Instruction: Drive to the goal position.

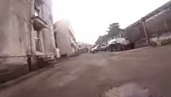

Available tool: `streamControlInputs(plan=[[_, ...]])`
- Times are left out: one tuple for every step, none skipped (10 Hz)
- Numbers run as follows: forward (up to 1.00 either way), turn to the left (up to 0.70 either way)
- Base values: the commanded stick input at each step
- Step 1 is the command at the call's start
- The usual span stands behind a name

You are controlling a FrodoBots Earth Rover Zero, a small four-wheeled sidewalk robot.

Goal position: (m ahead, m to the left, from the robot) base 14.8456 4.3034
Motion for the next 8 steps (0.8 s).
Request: streamControlInputs(plan=[[1.00,-0.01],[1.00,-0.01],[1.00,-0.01],[1.00,-0.01],[1.00,-0.01],[1.00,-0.01],[1.00,-0.01],[1.00,-0.01]])
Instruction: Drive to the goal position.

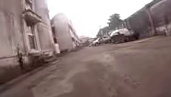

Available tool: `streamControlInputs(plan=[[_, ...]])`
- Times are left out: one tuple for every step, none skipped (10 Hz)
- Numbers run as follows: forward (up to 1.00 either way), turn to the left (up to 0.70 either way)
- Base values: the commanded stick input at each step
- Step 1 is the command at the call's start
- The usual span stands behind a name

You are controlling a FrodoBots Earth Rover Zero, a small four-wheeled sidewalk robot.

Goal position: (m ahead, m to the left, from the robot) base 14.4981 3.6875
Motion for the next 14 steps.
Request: streamControlInputs(plan=[[1.00,-0.01],[1.00,-0.01],[1.00,-0.01],[1.00,-0.01],[1.00,-0.01],[1.00,-0.01],[1.00,-0.01],[1.00,-0.01],[1.00,-0.01],[1.00,-0.01],[1.00,-0.01],[1.00,-0.01],[1.00,-0.01],[1.00,-0.01]])
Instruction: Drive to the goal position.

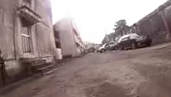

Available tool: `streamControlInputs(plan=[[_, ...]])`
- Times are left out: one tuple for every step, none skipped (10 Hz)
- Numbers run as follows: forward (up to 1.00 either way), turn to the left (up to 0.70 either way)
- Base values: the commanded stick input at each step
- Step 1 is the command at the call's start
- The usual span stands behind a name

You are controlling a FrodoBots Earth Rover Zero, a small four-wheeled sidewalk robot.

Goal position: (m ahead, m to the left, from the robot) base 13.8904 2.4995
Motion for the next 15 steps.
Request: streamControlInputs(plan=[[1.00,-0.01],[1.00,-0.01],[1.00,-0.01],[1.00,-0.01],[1.00,-0.01],[1.00,-0.01],[1.00,-0.01],[1.00,-0.01],[1.00,-0.01],[1.00,-0.01],[1.00,-0.01],[1.00,-0.41],[1.00,-0.41],[1.00,-0.24],[1.00,-0.02]])
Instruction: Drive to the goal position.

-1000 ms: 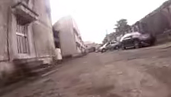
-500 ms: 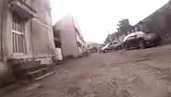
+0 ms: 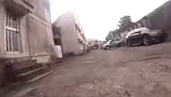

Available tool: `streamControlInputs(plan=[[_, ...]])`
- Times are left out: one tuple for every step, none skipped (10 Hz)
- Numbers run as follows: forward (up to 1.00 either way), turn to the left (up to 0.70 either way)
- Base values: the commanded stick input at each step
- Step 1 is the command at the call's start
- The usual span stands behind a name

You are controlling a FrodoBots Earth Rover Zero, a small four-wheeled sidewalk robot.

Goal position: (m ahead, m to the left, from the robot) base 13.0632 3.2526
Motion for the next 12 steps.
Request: streamControlInputs(plan=[[1.00,-0.01],[1.00,-0.01],[1.00,-0.01],[1.00,-0.01],[1.00,-0.41],[1.00,-0.30],[1.00,-0.02],[1.00,-0.01],[1.00,-0.01],[1.00,-0.01],[1.00,-0.01],[1.00,-0.01]])
